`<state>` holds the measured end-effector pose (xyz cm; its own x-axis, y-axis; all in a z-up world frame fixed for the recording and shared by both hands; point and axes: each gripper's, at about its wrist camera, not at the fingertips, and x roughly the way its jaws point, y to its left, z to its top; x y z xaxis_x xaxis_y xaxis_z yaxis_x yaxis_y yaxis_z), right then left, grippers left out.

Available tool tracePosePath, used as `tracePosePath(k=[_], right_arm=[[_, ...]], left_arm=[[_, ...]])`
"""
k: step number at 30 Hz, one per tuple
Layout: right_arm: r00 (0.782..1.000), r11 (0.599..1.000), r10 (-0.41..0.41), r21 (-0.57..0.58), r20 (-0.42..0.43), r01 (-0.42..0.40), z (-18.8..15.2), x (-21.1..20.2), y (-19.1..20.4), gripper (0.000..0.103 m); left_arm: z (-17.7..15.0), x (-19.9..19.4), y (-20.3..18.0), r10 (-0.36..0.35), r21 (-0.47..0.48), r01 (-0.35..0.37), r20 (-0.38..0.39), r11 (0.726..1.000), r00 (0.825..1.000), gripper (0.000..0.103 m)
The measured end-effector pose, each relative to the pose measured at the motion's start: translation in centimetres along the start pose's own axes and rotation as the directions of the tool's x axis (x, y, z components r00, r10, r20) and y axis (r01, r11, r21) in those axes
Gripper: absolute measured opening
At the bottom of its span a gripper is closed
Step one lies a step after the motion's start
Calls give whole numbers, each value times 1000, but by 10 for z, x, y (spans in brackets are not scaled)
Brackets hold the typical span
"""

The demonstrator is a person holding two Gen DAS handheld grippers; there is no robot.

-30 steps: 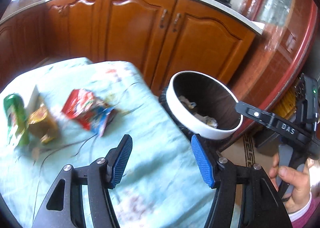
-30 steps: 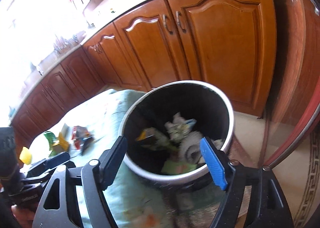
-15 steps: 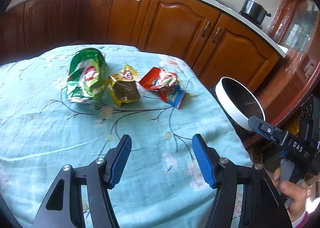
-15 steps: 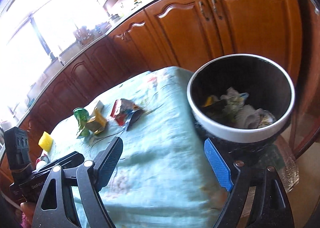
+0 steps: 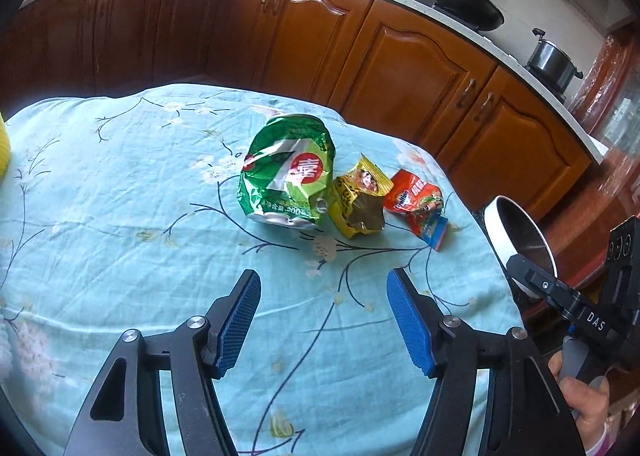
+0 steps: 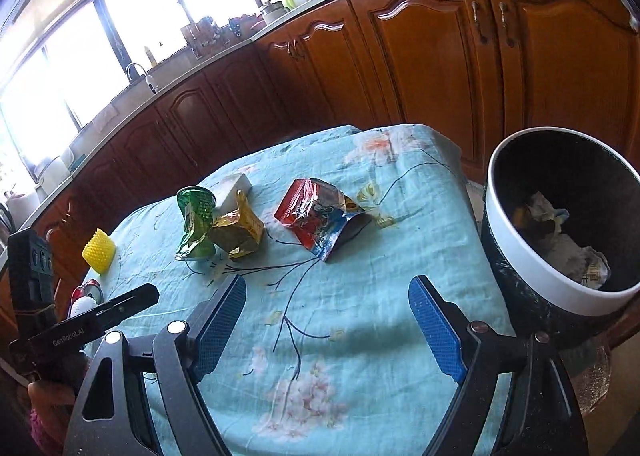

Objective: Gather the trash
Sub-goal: 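Move both tools back over the table toward the green can and snack bags, then grasp the green soda can with the left tool while the right tool grasps the red snack bag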

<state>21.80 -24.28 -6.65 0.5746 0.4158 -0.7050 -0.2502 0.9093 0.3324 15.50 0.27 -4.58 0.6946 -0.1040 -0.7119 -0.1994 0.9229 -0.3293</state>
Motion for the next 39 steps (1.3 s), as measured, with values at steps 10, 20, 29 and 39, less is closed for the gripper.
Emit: tracePosePath(k=[10,20,29,39], right_arm=[[1000,999,-6,-50,-10,5,21,29,7,85],[999,995,-26,-99,-39,22,50,72,8,85],[990,985,-77,-166,-118,57,50,109,17,59],[994,988,-59,-146,-91,46,40,78,13,6]], left_arm=[[32,31,8,31,0,-31,-1,1000,1000,77],[68,85,13,82,14,-81,-62,997,995,82],[73,114,6,128,36,-126,-88,991,988,80],[57,87,-4,110,83,-109,1,991,994,77]])
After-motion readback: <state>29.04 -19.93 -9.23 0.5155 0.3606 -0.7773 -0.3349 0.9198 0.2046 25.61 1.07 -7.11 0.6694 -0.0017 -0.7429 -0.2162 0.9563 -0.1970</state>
